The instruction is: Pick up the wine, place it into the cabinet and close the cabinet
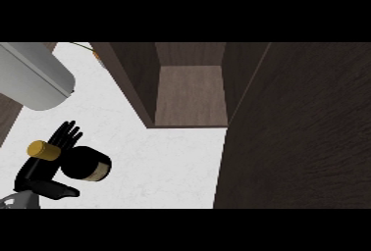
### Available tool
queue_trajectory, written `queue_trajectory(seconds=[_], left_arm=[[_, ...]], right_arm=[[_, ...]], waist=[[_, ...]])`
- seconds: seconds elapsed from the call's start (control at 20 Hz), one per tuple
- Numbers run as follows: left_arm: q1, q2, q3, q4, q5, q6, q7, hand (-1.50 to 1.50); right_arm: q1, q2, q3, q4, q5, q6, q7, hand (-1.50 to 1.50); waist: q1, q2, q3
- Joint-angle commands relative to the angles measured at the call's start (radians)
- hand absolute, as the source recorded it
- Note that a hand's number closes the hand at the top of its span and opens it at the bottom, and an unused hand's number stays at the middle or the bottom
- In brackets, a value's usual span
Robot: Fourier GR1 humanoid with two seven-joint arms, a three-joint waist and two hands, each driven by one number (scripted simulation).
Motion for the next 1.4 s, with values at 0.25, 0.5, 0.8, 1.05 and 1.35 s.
queue_trajectory(seconds=[0.25, 0.5, 0.8, 1.05, 1.35], left_arm=[[-0.054, 0.005, -0.044, 0.234, -0.054, -0.087, -0.236, -1.50], [-0.088, -0.014, -0.054, 0.299, -0.029, -0.130, -0.228, -1.50], [-0.122, -0.025, -0.076, 0.354, -0.040, -0.129, -0.282, -1.50], [-0.137, -0.062, -0.097, 0.343, -0.036, -0.097, -0.285, -1.50], [-0.158, -0.055, -0.106, 0.374, -0.038, -0.073, -0.332, -1.50]], right_arm=[[-0.005, -0.003, -0.055, -0.030, -0.059, 0.008, 0.001, -1.50], [-0.003, 0.005, 0.004, -0.032, -0.025, 0.019, 0.006, -1.50], [-0.052, -0.003, -0.029, -0.022, -0.039, 0.005, 0.045, -1.50], [0.016, 0.007, 0.022, -0.070, -0.017, 0.015, 0.046, -1.50], [-0.054, -0.017, -0.023, -0.092, -0.060, 0.007, 0.126, -1.50]], waist=[[-0.004, 0.003, -0.001], [-0.005, 0.002, -0.002], [-0.011, 0.005, -0.003], [-0.011, 0.000, -0.002], [-0.011, 0.002, -0.002]])
